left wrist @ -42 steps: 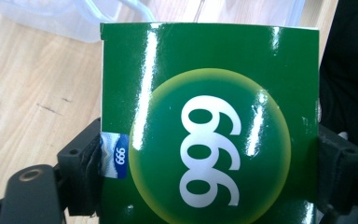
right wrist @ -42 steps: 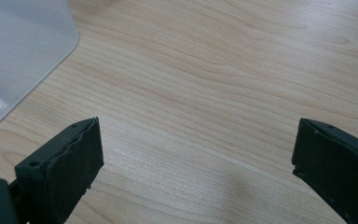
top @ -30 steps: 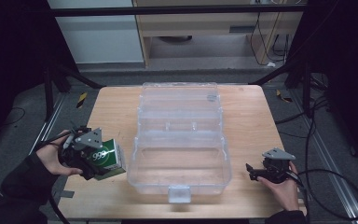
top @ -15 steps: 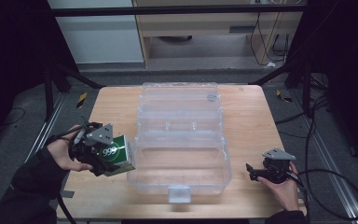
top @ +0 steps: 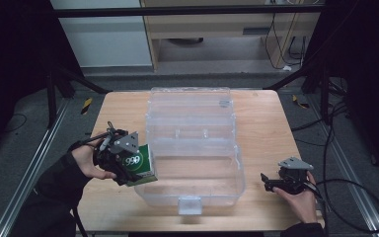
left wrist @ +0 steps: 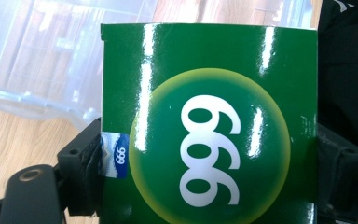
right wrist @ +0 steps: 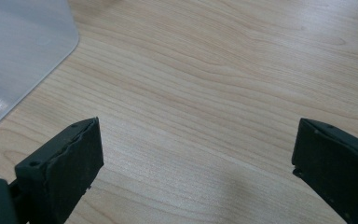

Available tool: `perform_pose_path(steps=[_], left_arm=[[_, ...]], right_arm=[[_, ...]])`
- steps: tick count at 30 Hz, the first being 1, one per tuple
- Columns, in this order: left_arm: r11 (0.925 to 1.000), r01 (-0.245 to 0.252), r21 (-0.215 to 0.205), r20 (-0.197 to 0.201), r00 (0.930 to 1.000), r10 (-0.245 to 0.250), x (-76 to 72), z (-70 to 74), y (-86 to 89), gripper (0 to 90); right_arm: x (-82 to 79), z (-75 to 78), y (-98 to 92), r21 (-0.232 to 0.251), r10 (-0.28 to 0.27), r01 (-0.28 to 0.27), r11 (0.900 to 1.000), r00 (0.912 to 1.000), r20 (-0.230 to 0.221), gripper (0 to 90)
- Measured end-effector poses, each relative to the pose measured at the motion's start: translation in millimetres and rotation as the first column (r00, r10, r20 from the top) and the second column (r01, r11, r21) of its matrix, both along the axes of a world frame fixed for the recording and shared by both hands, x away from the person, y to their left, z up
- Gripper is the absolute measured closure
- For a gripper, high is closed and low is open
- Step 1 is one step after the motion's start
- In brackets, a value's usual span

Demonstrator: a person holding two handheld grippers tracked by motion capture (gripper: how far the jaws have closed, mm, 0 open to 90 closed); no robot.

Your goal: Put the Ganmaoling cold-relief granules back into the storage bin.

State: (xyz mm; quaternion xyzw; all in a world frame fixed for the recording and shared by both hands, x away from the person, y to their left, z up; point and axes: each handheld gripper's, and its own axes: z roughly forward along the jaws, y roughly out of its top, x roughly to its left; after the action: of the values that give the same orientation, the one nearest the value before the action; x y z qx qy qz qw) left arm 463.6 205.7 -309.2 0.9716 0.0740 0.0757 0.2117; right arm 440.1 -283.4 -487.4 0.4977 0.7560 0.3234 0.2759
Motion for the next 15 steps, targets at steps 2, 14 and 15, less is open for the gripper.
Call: perform_pose_path(steps=[2, 14, 15], left_arm=[[1.0, 0.004, 0.0, -0.001, 1.0, -0.004, 1.1, -0.8, -3.6, 15.0], [0.9997, 0.026, 0.001, -0.003, 0.9997, -0.026, 5.7, -6.5, -24.2, 15.0], [0.9996, 0.027, -0.001, -0.004, 0.9996, -0.027, 6.2, -7.1, -25.3, 15.0]], right_arm=[[-0.1, 0.1, 0.1, 0.002, -0.001, 0.001, 1.0, 1.0, -0.002, 2.3], [-0.2, -0.4, 0.4, -0.003, 0.002, -0.002, 1.0, 1.0, -0.004, 2.3], [-0.2, -0.4, 0.3, -0.002, 0.002, -0.002, 1.0, 1.0, -0.004, 2.3]])
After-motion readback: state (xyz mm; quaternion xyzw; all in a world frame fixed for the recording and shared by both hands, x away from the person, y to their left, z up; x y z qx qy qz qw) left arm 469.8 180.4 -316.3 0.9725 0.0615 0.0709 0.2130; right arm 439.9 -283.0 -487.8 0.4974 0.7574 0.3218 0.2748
